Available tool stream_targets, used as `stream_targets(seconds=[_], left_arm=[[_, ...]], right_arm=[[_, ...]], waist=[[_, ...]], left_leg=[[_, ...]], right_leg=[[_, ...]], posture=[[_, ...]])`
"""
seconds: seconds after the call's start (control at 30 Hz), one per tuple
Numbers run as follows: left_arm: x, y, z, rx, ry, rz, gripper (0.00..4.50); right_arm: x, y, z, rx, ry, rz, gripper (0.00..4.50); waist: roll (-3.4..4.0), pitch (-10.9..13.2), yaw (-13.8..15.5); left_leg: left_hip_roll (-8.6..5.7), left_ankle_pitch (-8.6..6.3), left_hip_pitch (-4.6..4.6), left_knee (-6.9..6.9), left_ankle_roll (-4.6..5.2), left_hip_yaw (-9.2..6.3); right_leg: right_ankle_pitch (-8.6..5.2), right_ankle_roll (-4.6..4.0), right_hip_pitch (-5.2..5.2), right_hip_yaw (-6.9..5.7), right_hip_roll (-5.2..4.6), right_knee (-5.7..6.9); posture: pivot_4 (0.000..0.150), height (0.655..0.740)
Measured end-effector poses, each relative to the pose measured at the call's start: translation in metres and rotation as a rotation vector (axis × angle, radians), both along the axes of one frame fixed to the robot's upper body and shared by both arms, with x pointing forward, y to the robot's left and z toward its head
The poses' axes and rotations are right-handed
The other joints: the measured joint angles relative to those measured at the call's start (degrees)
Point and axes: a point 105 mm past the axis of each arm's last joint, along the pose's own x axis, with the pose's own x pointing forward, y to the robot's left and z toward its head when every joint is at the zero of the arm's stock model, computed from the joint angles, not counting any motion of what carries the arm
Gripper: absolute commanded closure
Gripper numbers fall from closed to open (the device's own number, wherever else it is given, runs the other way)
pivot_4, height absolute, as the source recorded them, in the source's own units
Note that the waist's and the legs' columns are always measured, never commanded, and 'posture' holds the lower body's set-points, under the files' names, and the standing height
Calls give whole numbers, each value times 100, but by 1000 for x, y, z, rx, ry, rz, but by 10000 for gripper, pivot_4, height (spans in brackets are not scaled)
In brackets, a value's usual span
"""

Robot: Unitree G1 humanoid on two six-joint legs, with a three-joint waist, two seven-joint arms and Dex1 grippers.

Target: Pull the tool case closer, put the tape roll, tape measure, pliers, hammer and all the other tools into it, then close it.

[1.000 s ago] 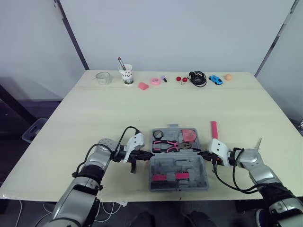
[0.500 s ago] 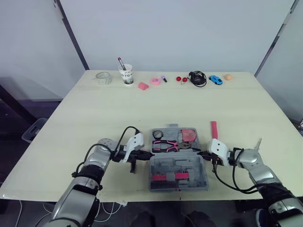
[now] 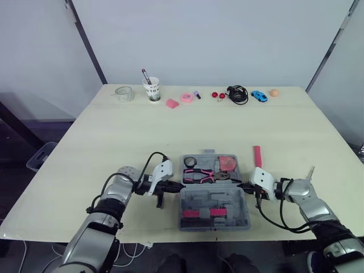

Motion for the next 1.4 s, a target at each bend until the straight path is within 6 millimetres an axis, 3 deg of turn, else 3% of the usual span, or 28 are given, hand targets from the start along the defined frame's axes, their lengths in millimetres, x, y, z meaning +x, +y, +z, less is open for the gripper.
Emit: stream_targets(seconds=[1.1,1.4], left_arm=[[1,0,-1,-7,-11,6,44530],[0,9,1,5,-27,24,44530]], right_arm=[[1,-1,0,-2,-10,-12,44876],[-8,-23,2,-5,-19,-46,44876]], waist=[[0,0,8],[0,0,-12]], left_leg=[[0,0,0,0,0,0],[2,0,2,-1,0,0]], right_leg=[[0,0,0,0,0,1],[0,0,0,1,2,1]], posture=[[1500,7400],[1500,7400]])
